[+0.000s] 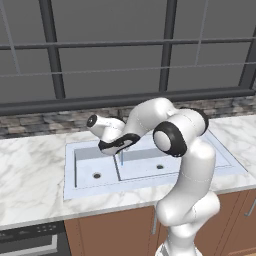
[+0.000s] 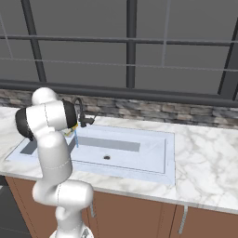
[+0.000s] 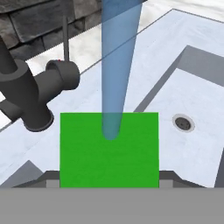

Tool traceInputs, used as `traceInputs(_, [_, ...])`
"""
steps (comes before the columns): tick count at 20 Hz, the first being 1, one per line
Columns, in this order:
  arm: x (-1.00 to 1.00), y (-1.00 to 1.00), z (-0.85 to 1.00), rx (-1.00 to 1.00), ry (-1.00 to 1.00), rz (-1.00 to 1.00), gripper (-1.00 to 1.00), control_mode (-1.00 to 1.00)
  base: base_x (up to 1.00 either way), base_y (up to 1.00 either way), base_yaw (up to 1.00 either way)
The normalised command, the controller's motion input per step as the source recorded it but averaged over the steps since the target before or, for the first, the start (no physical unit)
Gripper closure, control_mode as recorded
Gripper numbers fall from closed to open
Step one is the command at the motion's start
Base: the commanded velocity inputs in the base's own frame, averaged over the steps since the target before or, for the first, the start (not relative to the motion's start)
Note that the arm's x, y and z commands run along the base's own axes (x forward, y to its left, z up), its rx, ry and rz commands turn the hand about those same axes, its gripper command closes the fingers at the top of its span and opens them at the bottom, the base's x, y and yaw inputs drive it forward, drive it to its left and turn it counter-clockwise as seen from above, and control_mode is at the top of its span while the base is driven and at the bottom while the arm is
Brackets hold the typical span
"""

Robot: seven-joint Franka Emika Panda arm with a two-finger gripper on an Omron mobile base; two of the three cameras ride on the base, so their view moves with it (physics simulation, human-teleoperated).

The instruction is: Soak the sponge with water for a few seconds and then drop it inside the sink.

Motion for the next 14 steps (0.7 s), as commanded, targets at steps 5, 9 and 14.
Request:
traceInputs(5, [0.00,0.00,0.00,0.00,0.00,0.00,1.00,-1.00,0.00,0.00,0.00])
traceInputs(9, [0.00,0.00,0.00,0.00,0.00,0.00,1.00,-1.00,0.00,0.00,0.00])
traceInputs(14, [-0.09,0.05,0.00,0.00,0.00,0.00,1.00,-1.00,0.00,0.00,0.00])
